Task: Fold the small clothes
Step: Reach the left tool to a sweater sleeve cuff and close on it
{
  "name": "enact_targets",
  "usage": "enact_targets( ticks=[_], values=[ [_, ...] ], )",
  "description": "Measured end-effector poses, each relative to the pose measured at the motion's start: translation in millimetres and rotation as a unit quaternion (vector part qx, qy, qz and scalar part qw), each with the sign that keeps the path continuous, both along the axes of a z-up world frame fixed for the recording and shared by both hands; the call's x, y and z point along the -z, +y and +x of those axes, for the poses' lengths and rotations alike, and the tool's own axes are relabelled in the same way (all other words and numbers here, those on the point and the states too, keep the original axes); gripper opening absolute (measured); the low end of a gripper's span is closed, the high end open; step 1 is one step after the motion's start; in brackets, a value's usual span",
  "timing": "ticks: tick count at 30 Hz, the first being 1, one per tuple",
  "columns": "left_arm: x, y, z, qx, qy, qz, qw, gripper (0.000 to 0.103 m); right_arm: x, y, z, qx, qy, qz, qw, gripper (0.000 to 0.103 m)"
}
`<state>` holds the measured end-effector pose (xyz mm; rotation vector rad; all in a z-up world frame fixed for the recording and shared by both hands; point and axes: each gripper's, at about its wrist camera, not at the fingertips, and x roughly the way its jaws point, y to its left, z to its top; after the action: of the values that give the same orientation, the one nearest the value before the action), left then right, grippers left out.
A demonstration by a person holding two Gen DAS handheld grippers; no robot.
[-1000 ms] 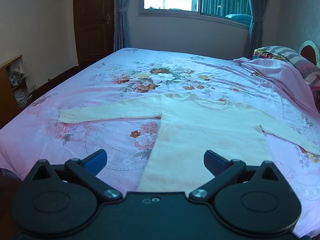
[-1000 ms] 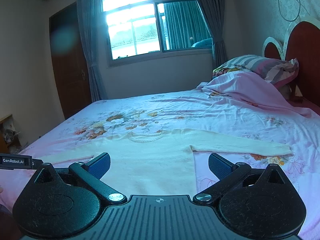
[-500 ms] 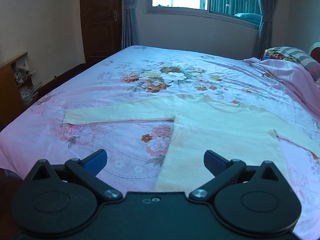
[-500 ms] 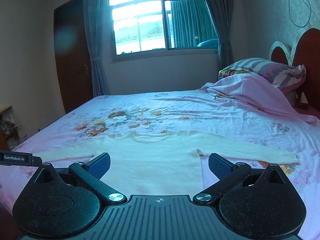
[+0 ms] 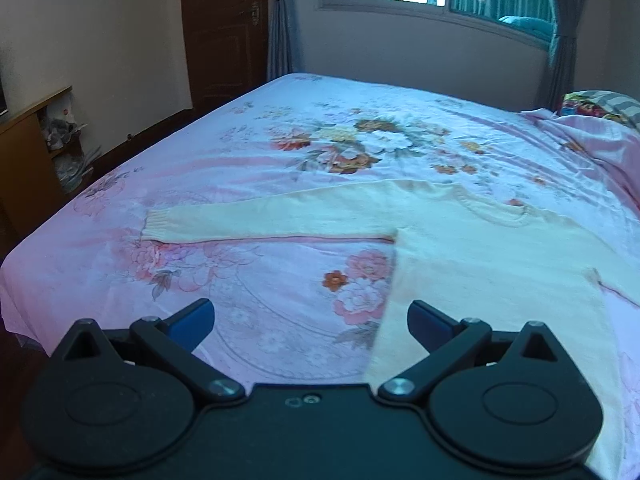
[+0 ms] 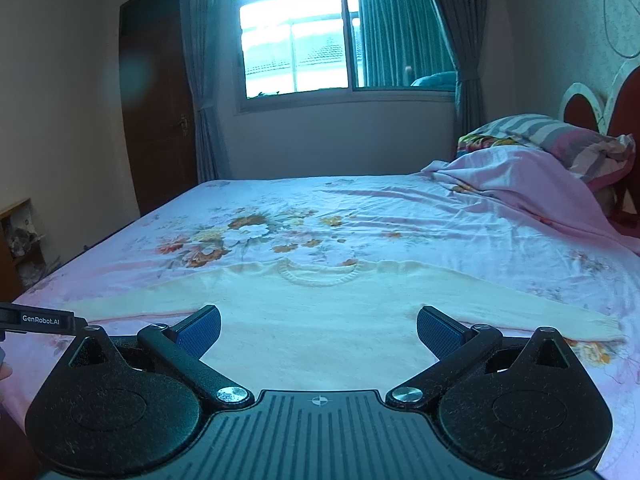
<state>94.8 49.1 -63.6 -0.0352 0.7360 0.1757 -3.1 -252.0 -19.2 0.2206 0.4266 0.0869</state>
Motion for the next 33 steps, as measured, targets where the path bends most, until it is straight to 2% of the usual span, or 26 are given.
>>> enact_targets(
  ticks=[9, 16, 21, 27, 31, 33],
  values=[
    [23.0, 44.0, 40.8, -0.046, 0.038, -0.035, 0.9976, 0.098, 11.6, 21.4, 49.5, -0.018, 0.012, -0.009, 1.0, 0.103],
    [39.5, 84.8, 76.9, -0.08, 0.056, -0.084, 0.9916, 0.097, 25.4, 34.5, 94.1, -0.031, 0.035, -0.003, 0.999, 0.103],
    [52.7, 110.8, 106.5, -0.104, 0.068, -0.099, 0.9873, 0.096, 37.2, 44.7, 120.8, -0.039, 0.052, -0.006, 0.998, 0.103],
    [71.0, 147.7, 135.9, -0.14, 0.087, -0.126, 0.9783, 0.086, 50.3, 54.9, 147.2, -0.049, 0.063, -0.007, 0.997, 0.103],
    [83.6, 168.5, 150.5, -0.16, 0.095, -0.157, 0.9697, 0.085, 59.8, 61.2, 168.5, -0.053, 0.073, -0.003, 0.996, 0.103],
    [90.8, 179.3, 156.3, -0.17, 0.098, -0.185, 0.9629, 0.085, 63.5, 65.5, 178.1, -0.056, 0.076, -0.001, 0.996, 0.103]
  ],
)
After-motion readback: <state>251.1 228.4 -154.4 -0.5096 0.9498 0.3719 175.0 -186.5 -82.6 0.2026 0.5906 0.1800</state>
